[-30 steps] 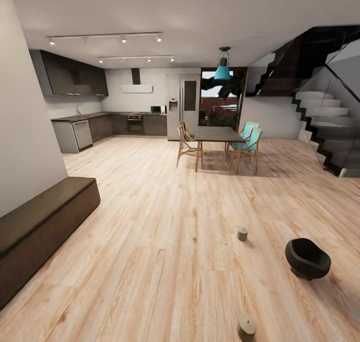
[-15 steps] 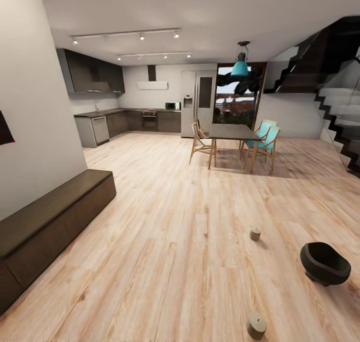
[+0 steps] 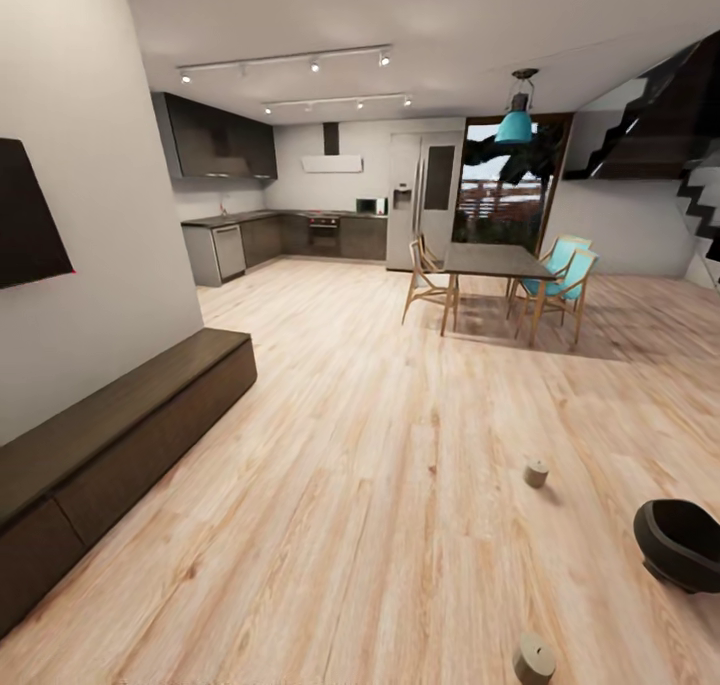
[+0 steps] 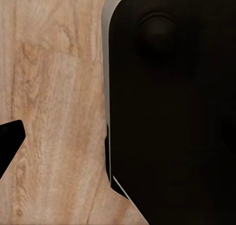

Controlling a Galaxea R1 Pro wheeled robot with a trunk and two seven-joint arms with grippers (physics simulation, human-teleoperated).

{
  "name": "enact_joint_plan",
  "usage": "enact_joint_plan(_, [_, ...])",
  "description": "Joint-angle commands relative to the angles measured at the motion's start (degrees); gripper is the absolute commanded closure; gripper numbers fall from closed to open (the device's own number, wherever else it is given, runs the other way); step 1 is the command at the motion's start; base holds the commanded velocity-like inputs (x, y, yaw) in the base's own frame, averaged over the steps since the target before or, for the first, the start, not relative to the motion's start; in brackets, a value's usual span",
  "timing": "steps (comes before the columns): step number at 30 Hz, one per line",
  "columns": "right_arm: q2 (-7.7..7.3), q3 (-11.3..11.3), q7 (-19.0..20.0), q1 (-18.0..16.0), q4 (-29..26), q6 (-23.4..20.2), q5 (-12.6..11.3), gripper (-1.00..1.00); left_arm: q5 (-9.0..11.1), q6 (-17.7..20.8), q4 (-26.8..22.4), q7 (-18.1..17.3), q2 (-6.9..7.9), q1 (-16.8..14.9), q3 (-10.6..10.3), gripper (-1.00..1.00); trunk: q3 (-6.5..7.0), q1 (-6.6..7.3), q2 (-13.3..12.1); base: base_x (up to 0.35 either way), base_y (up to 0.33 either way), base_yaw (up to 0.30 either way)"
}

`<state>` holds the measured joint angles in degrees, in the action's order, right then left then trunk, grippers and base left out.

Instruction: Place each of the two pumpkins and all three candles from the living room inside a cabinet in the living room (use any cabinet), then make sure every cabinet is closed, and position the cauldron so it is next to a table in the living room.

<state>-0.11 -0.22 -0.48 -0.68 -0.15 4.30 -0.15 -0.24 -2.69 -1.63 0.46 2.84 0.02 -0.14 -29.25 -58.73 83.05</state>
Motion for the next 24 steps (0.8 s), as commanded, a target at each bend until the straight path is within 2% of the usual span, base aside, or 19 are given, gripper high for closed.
enact_joint_plan(1, [-0.03,-0.03,-0.05,-0.03,0.13,0.30,-0.02,-1.00,-0.02,-0.19,-0.04,0.06,0.02,0.01,-0.04,-1.00,-0.12,0.00,0.03,0.000,0.000,0.174])
enact_joint_plan(11, [-0.13,-0.12,0.13,-0.03,0.43,1.85,-0.94,-1.00,-0.02,-0.30,-0.04,0.07,0.14,0.00,-0.08,-1.00,-0.81,0.00,0.03,0.000,0.000,0.168])
enact_joint_plan(18, [-0.40,-0.02,0.29,-0.03,0.70,3.94,-3.91,-1.00,-0.02,-0.30,-0.04,0.07,0.15,-0.01,-0.12,-1.00,-0.83,0.00,0.03,0.000,0.000,0.239])
enact_joint_plan(24, [-0.20,0.10,-0.05,-0.03,0.80,4.95,-3.79,-1.00,-0.02,-0.30,-0.04,0.07,0.15,0.01,-0.13,-1.00,-0.71,0.00,0.03,0.000,0.000,0.267])
